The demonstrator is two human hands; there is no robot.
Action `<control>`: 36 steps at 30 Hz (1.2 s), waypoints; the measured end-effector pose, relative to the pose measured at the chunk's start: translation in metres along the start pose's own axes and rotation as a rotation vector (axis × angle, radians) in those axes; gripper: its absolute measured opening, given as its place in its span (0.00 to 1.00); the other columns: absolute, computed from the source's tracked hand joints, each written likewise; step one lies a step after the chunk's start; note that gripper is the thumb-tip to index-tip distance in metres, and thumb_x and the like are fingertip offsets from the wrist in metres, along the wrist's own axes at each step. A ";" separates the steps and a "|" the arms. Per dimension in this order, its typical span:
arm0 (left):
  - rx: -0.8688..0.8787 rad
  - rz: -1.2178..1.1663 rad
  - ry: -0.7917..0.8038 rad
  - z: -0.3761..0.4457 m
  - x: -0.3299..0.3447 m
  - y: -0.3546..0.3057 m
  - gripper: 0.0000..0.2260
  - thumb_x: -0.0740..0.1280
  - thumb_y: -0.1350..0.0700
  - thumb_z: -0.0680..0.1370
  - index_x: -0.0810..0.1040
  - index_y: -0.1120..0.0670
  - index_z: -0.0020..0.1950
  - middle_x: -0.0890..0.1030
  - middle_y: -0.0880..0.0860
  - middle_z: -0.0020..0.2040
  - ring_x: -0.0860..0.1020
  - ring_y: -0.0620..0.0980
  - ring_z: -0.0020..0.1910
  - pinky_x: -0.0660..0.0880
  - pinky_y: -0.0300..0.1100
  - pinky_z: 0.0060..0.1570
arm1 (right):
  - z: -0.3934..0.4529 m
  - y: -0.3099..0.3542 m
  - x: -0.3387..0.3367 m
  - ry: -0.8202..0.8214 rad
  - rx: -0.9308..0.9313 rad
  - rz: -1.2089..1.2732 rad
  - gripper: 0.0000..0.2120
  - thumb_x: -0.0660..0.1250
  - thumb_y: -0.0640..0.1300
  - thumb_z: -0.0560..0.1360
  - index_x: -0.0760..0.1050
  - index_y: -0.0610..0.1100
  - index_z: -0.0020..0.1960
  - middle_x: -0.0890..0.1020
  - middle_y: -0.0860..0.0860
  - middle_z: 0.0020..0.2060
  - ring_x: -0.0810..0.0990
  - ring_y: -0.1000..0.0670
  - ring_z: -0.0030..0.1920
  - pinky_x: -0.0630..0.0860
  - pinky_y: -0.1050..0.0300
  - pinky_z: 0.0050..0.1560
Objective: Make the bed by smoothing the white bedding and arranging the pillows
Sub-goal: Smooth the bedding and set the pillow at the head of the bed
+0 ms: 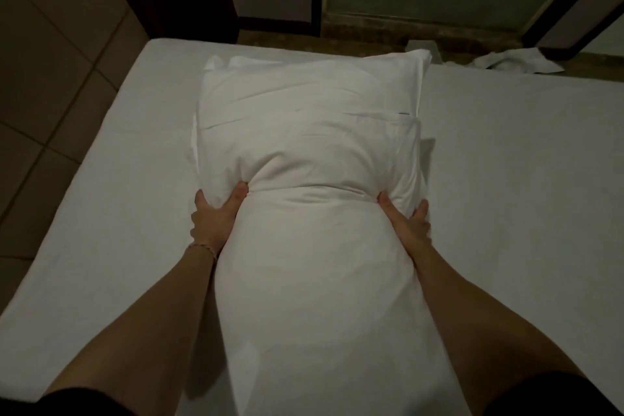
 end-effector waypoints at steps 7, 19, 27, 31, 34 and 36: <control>-0.003 0.103 -0.102 0.000 0.016 0.008 0.61 0.62 0.15 0.51 0.56 0.43 0.78 0.68 0.59 0.72 0.68 0.64 0.70 0.64 0.63 0.69 | 0.024 -0.015 0.008 0.022 0.013 0.036 0.70 0.65 0.85 0.46 0.41 0.60 0.79 0.53 0.45 0.80 0.54 0.37 0.77 0.53 0.34 0.75; -0.016 0.130 -0.153 0.007 0.015 0.025 0.59 0.62 0.17 0.52 0.57 0.44 0.77 0.68 0.61 0.71 0.68 0.65 0.69 0.65 0.64 0.68 | 0.027 -0.021 0.020 0.028 -0.037 0.117 0.71 0.67 0.83 0.43 0.45 0.60 0.79 0.60 0.43 0.77 0.64 0.39 0.74 0.60 0.37 0.73; -0.031 0.112 -0.131 0.015 0.017 0.027 0.59 0.62 0.17 0.52 0.60 0.48 0.75 0.73 0.60 0.67 0.71 0.63 0.66 0.67 0.60 0.67 | 0.031 -0.022 0.025 -0.004 -0.052 0.088 0.63 0.68 0.80 0.54 0.47 0.57 0.80 0.66 0.45 0.75 0.68 0.39 0.72 0.63 0.40 0.72; 0.012 0.030 -0.103 0.012 0.012 0.019 0.48 0.70 0.24 0.61 0.67 0.51 0.71 0.77 0.55 0.63 0.76 0.58 0.59 0.71 0.49 0.56 | 0.024 -0.020 0.025 -0.034 -0.070 0.021 0.58 0.63 0.82 0.58 0.51 0.54 0.78 0.69 0.44 0.73 0.71 0.39 0.69 0.65 0.40 0.70; 0.029 0.117 -0.179 0.008 -0.001 0.013 0.45 0.67 0.20 0.58 0.76 0.52 0.60 0.80 0.54 0.56 0.78 0.57 0.53 0.75 0.52 0.55 | 0.016 -0.018 0.024 -0.078 -0.059 -0.033 0.56 0.61 0.82 0.62 0.53 0.50 0.78 0.69 0.42 0.72 0.70 0.39 0.69 0.65 0.41 0.68; 0.050 0.125 -0.198 0.003 -0.011 0.003 0.41 0.66 0.19 0.57 0.79 0.52 0.51 0.81 0.53 0.48 0.79 0.55 0.47 0.77 0.51 0.51 | 0.006 -0.014 0.022 -0.102 -0.053 -0.030 0.57 0.60 0.82 0.62 0.53 0.48 0.79 0.69 0.41 0.73 0.70 0.39 0.70 0.65 0.41 0.69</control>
Point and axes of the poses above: each hand's wrist, its own z-axis towards the middle knuckle, its own x-axis out of the palm, y = z × x, the point moved 7 cm from there along z, towards the middle knuckle
